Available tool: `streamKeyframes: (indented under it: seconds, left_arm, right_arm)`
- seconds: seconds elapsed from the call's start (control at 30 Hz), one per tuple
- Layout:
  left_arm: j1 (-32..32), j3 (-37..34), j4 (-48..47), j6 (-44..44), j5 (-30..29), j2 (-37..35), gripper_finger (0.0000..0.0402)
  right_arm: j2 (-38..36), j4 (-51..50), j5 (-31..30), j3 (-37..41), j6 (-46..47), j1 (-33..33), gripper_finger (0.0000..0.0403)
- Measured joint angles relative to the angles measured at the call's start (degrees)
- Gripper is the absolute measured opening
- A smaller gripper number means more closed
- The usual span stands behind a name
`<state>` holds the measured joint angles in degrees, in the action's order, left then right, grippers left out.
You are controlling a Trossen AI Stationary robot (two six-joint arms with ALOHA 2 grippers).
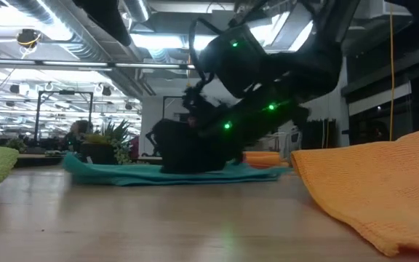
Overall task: Fold microfiber towels
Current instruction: Fold the blue towel on the table
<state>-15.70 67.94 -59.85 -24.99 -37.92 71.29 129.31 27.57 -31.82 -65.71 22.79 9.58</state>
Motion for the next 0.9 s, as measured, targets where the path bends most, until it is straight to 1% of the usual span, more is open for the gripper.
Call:
streamKeyframes:
  seconds: [0.2, 0.27, 0.37, 0.47, 0.53, 0.6, 0.73, 0.83, 0.9]
  left_arm:
    - [0.0, 0.0, 0.1, 0.0, -0.1, 0.2, 0.0128]
    - [0.0, 0.0, 0.1, 0.0, 0.0, 0.2, 0.0128]
    - [-0.1, 0.0, 0.1, 0.0, 0.6, 0.2, 0.0128]
    - [-0.2, 0.0, 0.1, -0.1, 2.5, 0.3, 0.0128]
    - [-0.2, 0.0, 0.2, -0.3, 4.1, 0.4, 0.0128]
    - [-0.2, 0.0, 0.4, -0.4, 6.0, 0.8, 0.0128]
    - [-0.2, -1.2, 2.3, 1.2, 11.2, 2.0, 0.0128]
    - [-0.4, -3.0, 5.5, 4.4, 12.2, 2.8, 0.0128]
    - [-0.4, -4.0, 6.5, 5.5, 12.7, 3.1, 0.0128]
  right_arm:
    - [-0.4, 0.1, 29.4, -0.1, -22.0, -4.3, 0.0154]
    - [-0.3, 0.0, 38.0, -0.1, -27.4, -6.6, 0.0154]
    - [-0.1, -0.4, 49.9, -0.4, -31.2, -10.2, 0.0154]
    - [0.0, -1.6, 58.1, -1.6, -31.4, -12.8, 0.0154]
    - [-0.4, -4.0, 61.3, -3.1, -30.8, -14.0, 0.0154]
    - [-1.6, -8.8, 62.4, -4.8, -30.5, -14.5, 0.0154]
    - [-7.3, -24.6, 57.4, -9.2, -28.7, -14.3, 0.0154]
    - [-12.8, -37.5, 54.9, -11.9, -30.1, -13.1, 0.0154]
    - [-16.0, -43.9, 54.4, -12.2, -32.3, -11.6, 0.0154]
